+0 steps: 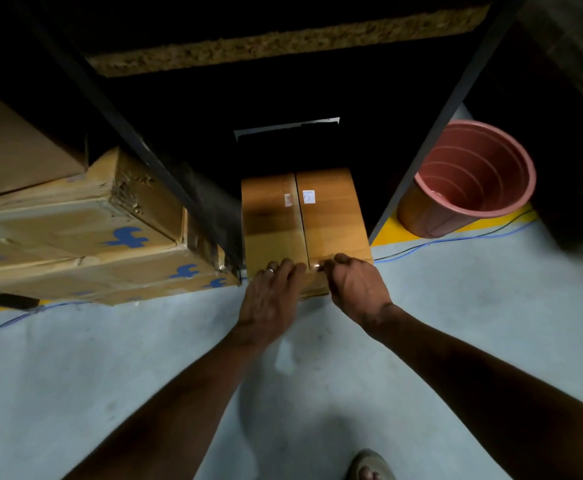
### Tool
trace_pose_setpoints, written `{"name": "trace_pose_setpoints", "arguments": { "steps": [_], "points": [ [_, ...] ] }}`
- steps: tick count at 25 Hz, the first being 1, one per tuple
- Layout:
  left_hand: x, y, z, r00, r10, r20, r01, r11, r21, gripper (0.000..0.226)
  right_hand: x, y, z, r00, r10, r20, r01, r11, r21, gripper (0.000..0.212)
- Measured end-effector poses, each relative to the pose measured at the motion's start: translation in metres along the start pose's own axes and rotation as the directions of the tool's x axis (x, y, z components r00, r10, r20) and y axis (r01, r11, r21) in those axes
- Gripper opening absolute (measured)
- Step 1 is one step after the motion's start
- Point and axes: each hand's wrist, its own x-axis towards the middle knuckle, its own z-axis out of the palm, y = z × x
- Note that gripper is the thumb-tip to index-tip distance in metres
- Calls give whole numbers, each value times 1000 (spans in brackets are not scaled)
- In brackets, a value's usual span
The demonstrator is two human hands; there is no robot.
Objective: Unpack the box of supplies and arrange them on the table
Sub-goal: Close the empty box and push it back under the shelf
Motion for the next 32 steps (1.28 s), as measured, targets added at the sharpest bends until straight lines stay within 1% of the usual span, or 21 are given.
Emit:
{"name": "trace_pose_setpoints", "arguments": {
  "steps": [2,4,6,7,9,13,16,20,23,26,29,32],
  "points": [
    [-20,11,3,998,-55,16,56,998,-40,73,-9,1,6,1000,-23,-6,23,1000,-2,34],
    [-31,16,11,990,-108,85,114,991,-68,95,-14,0,16,999,-36,5,36,999,38,52],
    [-29,15,15,978,-156,136,164,985,-49,107,-13,1,23,996,-44,75,39,997,65,71],
    [-24,13,15,973,-178,149,184,982,-30,109,-11,0,25,991,-61,120,53,996,65,77],
    [-18,8,18,970,-186,154,187,982,7,107,-6,-2,28,983,-83,166,80,997,23,85],
    [-17,3,31,968,-164,191,164,986,19,105,0,-2,34,968,-65,244,77,996,-38,97],
    [-10,-1,36,969,-158,188,157,987,18,104,7,0,36,968,-65,243,86,993,-78,103],
    [2,-14,39,973,-157,170,151,987,45,101,18,0,37,968,-59,244,80,994,-76,111],
    [11,-24,42,972,-169,164,160,985,66,100,32,-3,35,969,-60,241,79,994,-72,112],
    [17,-32,42,975,-175,135,161,981,107,101,46,-11,34,970,-42,241,51,998,-31,113],
    [21,-37,43,979,-182,89,176,982,75,101,55,-14,34,973,-29,231,30,1000,-2,111],
    [22,-37,44,985,-168,43,167,986,21,91,57,-13,34,971,-11,237,13,1000,-8,109]
  ]
}}
